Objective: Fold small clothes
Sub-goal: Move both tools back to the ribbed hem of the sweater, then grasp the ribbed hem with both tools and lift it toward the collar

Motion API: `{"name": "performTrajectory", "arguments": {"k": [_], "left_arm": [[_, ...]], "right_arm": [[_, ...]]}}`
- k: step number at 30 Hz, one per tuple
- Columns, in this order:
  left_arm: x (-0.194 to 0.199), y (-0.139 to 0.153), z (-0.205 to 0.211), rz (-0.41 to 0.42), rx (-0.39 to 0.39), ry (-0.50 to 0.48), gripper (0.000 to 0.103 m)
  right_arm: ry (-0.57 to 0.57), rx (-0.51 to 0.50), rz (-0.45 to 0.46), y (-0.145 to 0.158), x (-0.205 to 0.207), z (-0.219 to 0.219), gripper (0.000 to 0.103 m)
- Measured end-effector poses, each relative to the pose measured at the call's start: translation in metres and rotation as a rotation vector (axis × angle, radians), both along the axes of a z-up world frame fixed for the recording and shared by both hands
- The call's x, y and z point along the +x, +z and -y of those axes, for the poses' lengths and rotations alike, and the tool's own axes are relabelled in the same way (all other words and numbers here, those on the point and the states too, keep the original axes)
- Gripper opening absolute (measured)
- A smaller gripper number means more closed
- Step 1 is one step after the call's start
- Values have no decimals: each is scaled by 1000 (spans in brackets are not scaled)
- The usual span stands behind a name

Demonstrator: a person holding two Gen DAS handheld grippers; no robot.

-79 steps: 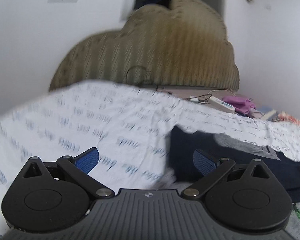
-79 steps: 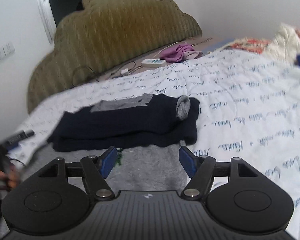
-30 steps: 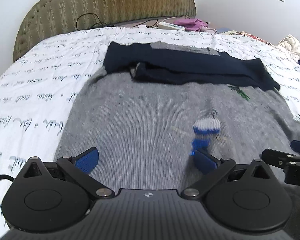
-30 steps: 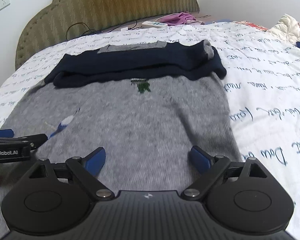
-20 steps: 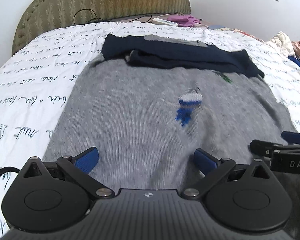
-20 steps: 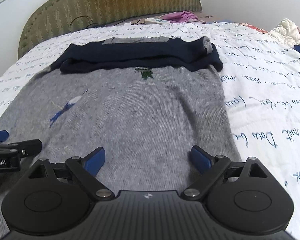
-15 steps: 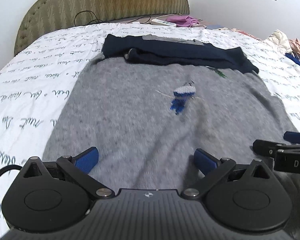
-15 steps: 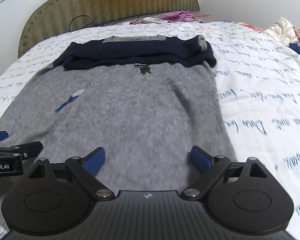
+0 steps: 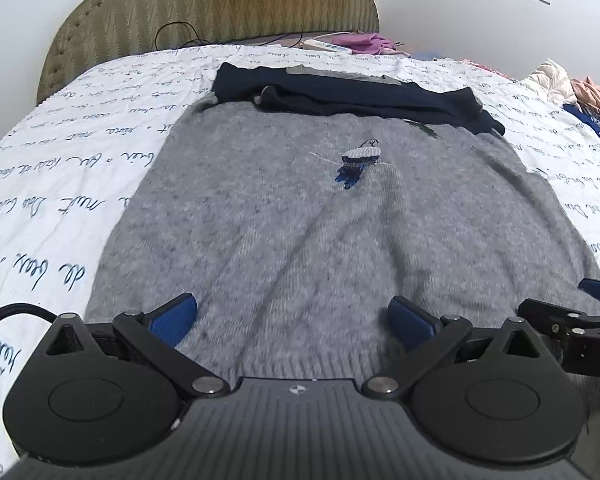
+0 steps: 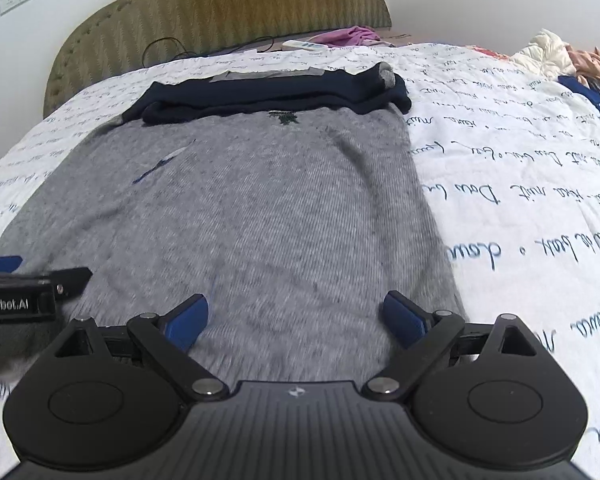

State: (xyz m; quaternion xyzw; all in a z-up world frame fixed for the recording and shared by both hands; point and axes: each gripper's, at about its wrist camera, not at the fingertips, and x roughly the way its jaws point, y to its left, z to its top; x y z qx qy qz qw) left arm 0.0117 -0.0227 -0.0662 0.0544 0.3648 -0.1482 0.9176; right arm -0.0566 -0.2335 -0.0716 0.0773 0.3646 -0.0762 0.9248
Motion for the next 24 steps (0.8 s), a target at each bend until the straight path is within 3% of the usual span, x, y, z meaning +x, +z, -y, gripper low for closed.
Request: {"name": "performTrajectory", "arguments": {"k": [24], "left_arm": [[-66,14,-32,71,16,-26,102]], "right_arm": [[83,-11,4,6,-57,4,96]]}}
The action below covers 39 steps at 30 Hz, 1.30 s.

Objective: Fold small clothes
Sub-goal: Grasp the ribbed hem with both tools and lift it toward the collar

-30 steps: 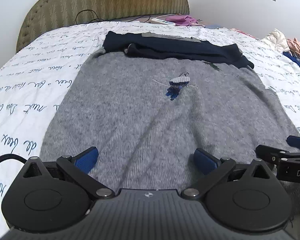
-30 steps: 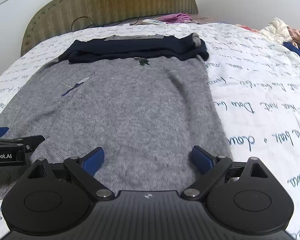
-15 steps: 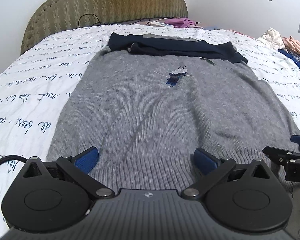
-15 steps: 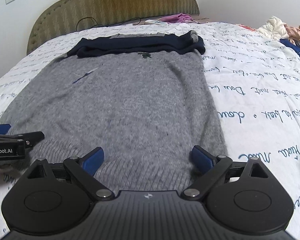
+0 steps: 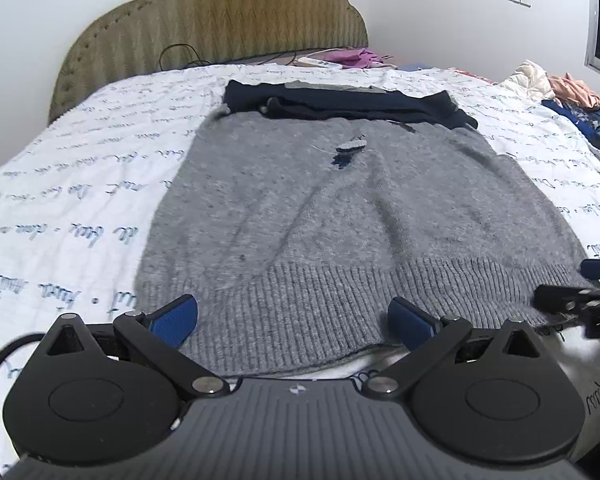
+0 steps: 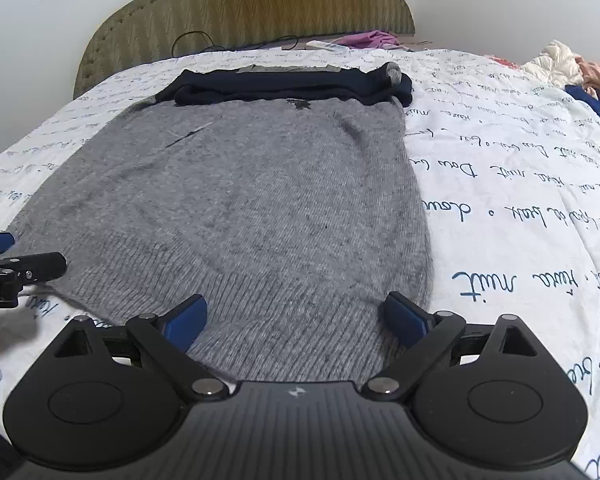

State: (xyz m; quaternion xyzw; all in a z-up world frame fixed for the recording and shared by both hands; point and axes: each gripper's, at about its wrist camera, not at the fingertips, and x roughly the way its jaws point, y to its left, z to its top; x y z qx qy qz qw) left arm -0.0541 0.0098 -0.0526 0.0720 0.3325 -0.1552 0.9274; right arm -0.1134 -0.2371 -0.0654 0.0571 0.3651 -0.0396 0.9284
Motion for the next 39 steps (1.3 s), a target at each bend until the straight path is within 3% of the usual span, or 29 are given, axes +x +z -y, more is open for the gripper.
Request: {"name": "performTrajectory", "arguments": {"k": [2,5,10,12,17,23,25,27,29,34,36,39], "left_arm": [[-6,8,-6,20,6,3,103],[-9,18,-31,21,-43,37,103],[17,10,-84,-137,-201,186,102],[26,2,-97,-188,-278,220,102],[35,6,-98,-207,-380,171,102],[46,2,-103,-310,-570,140,100],[50,0,-107,-329,-605,148,100],[53,0,-109,-344,-620,152,98],[53,1,-110,-352,-612,148,95],[52,1,-111,-378,-622,129,94],[53,0,-109,-377,-613,132,91],[55,1,-104,-373,-585,134,82]], "right_arm": [[-2,12,27,10,-9,4,96],[2,60,84,26,-23,22,96],[-34,330,-5,14,-24,82,96],[-47,378,-27,6,-25,96,96],[10,453,-34,3,-21,97,97],[68,744,-52,-7,-10,111,96],[45,820,-46,-13,-9,120,82],[12,845,-80,-20,-7,127,30],[-11,843,-114,-27,-6,131,18],[-44,823,-85,-21,-15,143,19],[-54,830,-85,-20,-18,152,27],[-55,875,-107,-27,-16,162,27]]}}
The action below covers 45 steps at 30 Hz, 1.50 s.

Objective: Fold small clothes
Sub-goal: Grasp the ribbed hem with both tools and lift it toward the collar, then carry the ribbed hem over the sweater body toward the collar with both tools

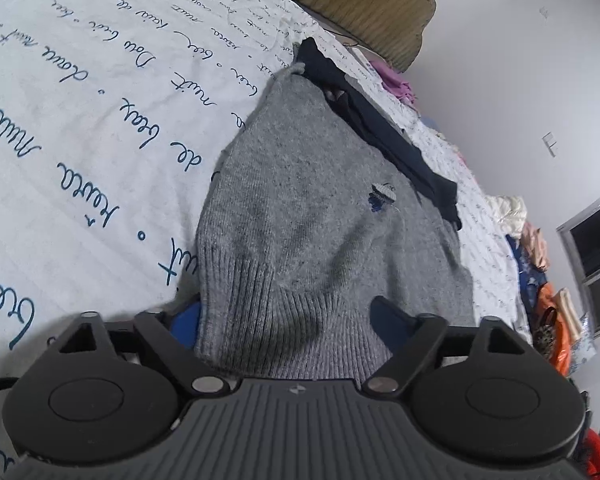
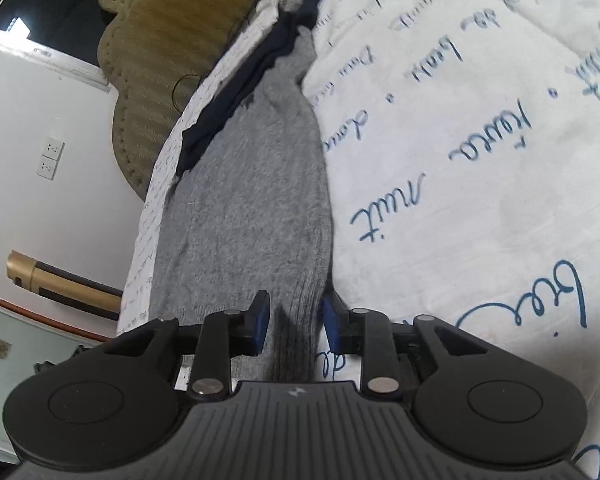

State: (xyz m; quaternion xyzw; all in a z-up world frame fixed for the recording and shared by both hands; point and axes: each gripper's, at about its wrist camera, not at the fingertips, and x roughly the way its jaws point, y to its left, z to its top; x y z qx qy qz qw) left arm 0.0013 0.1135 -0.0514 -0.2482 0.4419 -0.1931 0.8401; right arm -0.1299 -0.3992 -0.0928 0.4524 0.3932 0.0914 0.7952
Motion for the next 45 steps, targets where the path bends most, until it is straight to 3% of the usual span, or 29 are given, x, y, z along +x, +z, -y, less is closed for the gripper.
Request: {"name": "performTrajectory", "arguments": {"k": [5,10,13,15,19,23,25,27,28,29,32,36,39,42,45], "left_arm": [[3,-1,5,2,40,-5,69],[3,-2,2,2,34,-8,69],[3,-1,3,7,39,-8,69],[3,-1,4,9,38,-9,69],[2,-2,1,4,20,-20,69],[4,-3,1,3,12,-20,69],[4,-2,4,6,27,-19,64],[5,-1,8,14,80,-19,51],[5,-1,8,12,92,-13,41],[7,-2,7,-1,98,-5,11],[9,-2,2,-40,83,-4,8],[-3,29,3,10,32,-63,8],[-4,30,2,25,91,-103,8],[2,-2,-5,-78,117,-72,10],[-1,0,-5,-64,92,-76,15]], "right_arm": [[-8,80,-1,-4,6,6,39],[-90,103,8,-3,6,28,43],[-58,101,-11,-5,16,24,44],[-26,133,-2,-6,22,17,57],[87,132,-7,-4,26,-6,58],[82,189,-7,-8,23,-8,58],[58,189,-12,-10,22,-7,49],[46,108,-43,-10,23,-11,13],[47,73,-49,-10,22,-12,11],[45,70,-38,-10,20,-12,11],[64,15,-11,-1,17,-14,7],[83,-69,40,32,13,-3,7],[93,-146,25,50,4,22,7],[90,-152,-83,22,5,34,6],[63,-74,-66,8,2,33,8]]}}
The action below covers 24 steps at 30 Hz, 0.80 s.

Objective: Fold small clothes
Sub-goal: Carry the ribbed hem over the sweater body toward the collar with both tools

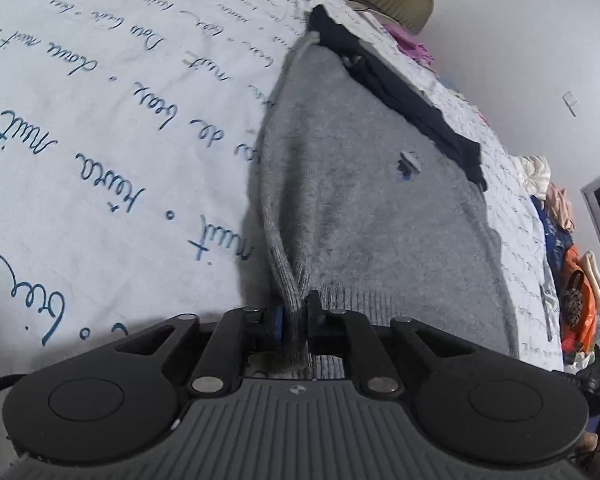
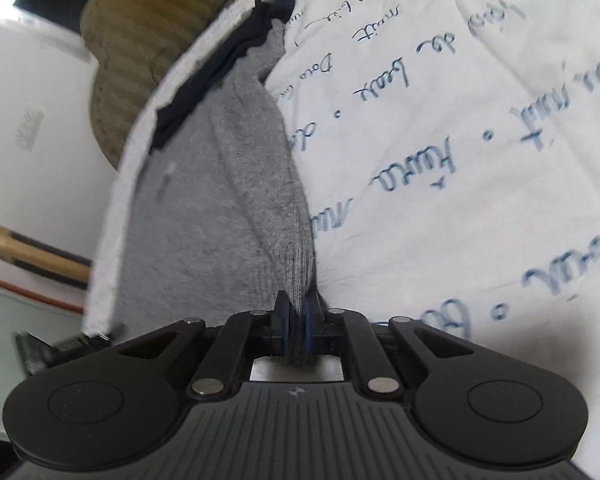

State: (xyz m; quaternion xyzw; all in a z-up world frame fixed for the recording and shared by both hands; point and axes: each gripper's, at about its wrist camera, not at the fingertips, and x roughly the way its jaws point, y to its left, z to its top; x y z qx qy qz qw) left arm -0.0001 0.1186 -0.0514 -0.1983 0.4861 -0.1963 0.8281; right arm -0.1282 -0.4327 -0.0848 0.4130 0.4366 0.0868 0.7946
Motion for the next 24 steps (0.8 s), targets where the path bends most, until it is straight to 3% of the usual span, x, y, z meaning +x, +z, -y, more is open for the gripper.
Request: {"name": "performTrajectory", "arguments": {"k": [1,4,5,7,9,11,13,17,24], "left_arm": [[-1,2,1,6,-1,-16,25],[-3,3,2,10,-6,-44,42],[-4,3,2,10,-21,-46,54],[-5,2,6,11,-37,-42,57],[-4,2,14,19,-14,-38,48],[-1,1,16,11,11,-24,10],[3,-2,10,-23,-2,-15,10],[2,13,8,10,-6,-59,9],[33,59,3,74,-153,-72,9]], "right_arm": [[-11,29,10,-1,-2,1,9],[-27,72,14,-2,-6,6,13],[-32,82,10,-3,-7,7,13],[-23,97,4,-5,-6,9,14],[-4,121,-3,-8,1,3,14],[2,150,-15,-12,8,-2,14],[-8,172,-6,-13,8,-1,14],[-24,163,41,-6,4,0,10],[-7,211,229,47,28,11,10]]}}
